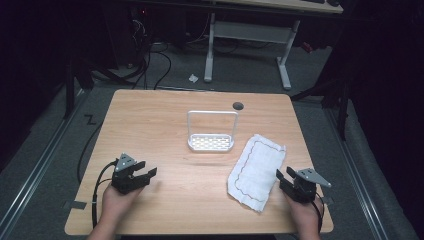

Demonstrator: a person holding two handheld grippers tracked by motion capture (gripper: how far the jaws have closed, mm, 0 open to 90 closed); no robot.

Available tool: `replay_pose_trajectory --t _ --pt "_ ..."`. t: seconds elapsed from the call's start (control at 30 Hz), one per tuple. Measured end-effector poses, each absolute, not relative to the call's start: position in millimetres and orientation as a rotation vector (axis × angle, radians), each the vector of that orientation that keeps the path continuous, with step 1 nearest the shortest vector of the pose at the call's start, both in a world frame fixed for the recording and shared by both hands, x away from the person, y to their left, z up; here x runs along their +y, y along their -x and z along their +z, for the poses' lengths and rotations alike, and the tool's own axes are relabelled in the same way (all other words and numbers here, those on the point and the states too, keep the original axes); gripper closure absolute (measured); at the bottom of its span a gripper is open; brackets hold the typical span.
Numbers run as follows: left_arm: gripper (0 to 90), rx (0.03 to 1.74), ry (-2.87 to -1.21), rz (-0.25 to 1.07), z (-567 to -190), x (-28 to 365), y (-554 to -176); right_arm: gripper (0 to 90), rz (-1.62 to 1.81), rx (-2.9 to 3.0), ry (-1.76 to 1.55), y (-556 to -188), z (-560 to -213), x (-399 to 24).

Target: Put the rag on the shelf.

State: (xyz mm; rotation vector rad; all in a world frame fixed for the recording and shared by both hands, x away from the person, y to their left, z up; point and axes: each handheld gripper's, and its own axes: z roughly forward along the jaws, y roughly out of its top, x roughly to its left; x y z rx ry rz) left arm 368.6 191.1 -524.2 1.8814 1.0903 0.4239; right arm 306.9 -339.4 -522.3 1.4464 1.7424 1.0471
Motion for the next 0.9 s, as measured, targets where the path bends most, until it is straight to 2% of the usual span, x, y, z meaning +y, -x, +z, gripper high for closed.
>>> replay_pose_trajectory --t 0.13,0.5,0.67,0.7,0.73,0.8,0.83,0.87,0.9 --pt "43.8 1.096 -1.821 0.399 -520.2 189.2 -368.3 54.9 1.046 1.753 -1.443 -303.1 -524.0 -341.6" --pt "43.5 1.07 -1.879 0.397 -524.6 171.2 -365.9 56.1 1.09 1.787 -1.425 -301.2 -523.2 -345.2" --pt "43.2 1.059 -1.886 0.393 -524.5 166.7 -363.7 56.7 1.112 1.828 -1.406 -312.4 -519.7 -336.7" --pt "43.3 1.058 -1.886 0.391 -524.2 166.4 -363.5 63.6 1.106 1.862 -1.392 -322.7 -515.1 -330.7" --pt "43.3 1.059 -1.887 0.39 -524.2 166.2 -363.3 63.6 1.106 1.862 -1.392 -322.7 -515.1 -330.7" --pt "43.5 1.062 -1.889 0.386 -524.9 165.4 -362.2 79.8 1.066 1.907 -1.408 -346.0 -511.7 -322.7" --pt "43.8 1.062 -1.889 0.386 -524.9 165.4 -362.2 79.8 1.066 1.907 -1.408 -346.0 -511.7 -322.7" --pt "44.0 1.061 -1.887 0.381 -525.0 165.2 -361.6 90.0 1.012 1.95 -1.454 -364.8 -516.8 -319.3" --pt "44.4 1.058 -1.887 0.377 -525.0 165.1 -361.0 90.0 0.975 1.975 -1.467 -373.2 -521.1 -317.8"
